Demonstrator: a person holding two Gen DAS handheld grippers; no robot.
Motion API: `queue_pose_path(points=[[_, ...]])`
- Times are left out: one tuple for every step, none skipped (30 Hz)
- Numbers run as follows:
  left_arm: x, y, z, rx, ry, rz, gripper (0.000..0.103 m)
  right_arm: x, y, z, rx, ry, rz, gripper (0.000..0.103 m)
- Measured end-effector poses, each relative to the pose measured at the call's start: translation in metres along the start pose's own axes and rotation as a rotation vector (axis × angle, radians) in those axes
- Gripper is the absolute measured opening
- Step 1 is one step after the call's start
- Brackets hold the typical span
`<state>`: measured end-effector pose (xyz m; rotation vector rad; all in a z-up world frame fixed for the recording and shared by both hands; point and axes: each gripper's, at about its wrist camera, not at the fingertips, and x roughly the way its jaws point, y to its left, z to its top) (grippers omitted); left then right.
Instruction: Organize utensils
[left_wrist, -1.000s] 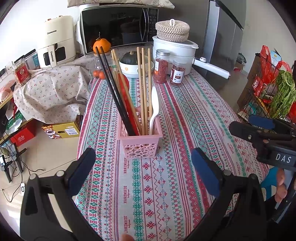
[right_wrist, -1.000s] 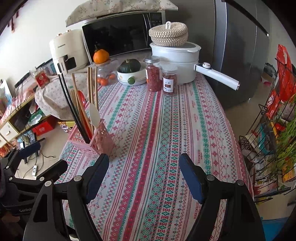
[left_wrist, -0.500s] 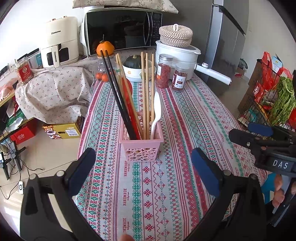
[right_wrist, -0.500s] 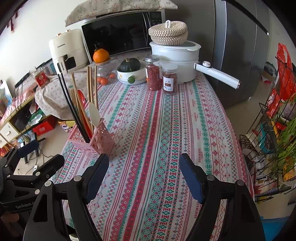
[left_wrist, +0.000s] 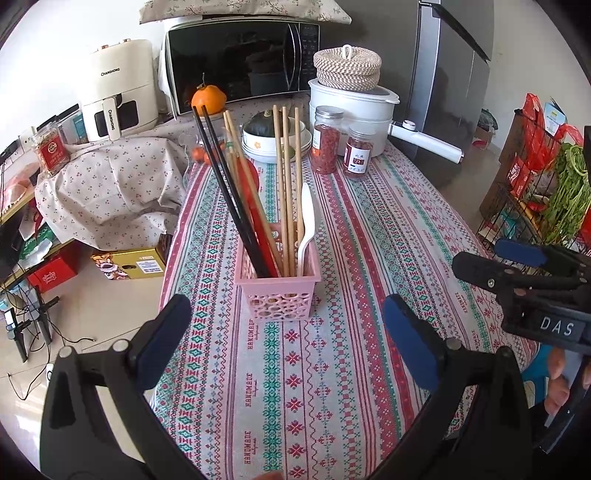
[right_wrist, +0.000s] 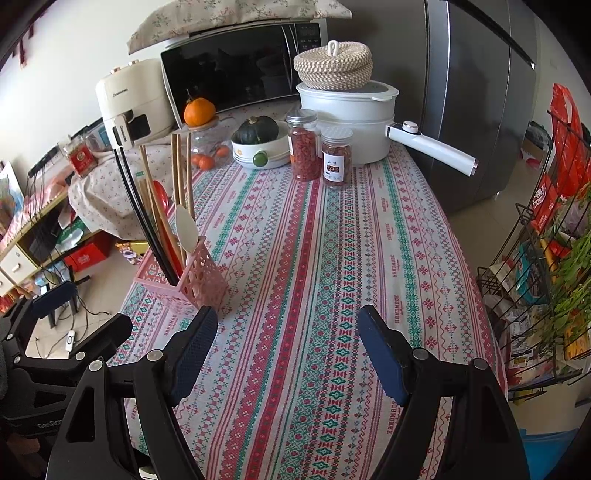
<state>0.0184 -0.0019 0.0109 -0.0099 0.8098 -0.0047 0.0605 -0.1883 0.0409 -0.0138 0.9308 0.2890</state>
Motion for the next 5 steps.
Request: queue_pose_path(points=[[0.0004, 0.0003, -0.0003, -0.004, 0.003, 0.001, 0.103, 0.0, 0.0001, -0.0001, 0.001, 0.0, 0.001, 0.081], [0.0012, 0.0008, -0.0004, -0.008, 0.008, 0.001, 0.103, 0.0, -0.0002, 0.0, -0.001, 0.0, 0.001, 0.081], [0.002, 0.001, -0.0008, -0.01, 0.012, 0.003, 0.103, 0.0001, -0.0002, 0.0, -0.001, 0.0, 0.001, 0.081], [0.0023, 0.001, -0.0012, -0.012, 0.016, 0.004, 0.103, 0.0001, -0.0002, 0.0, -0.002, 0.0, 0.001, 0.081], [0.003, 0.0008, -0.0013, -0.012, 0.02, 0.002, 0.103, 0.0001, -0.0002, 0.0, -0.002, 0.0, 0.001, 0.081]])
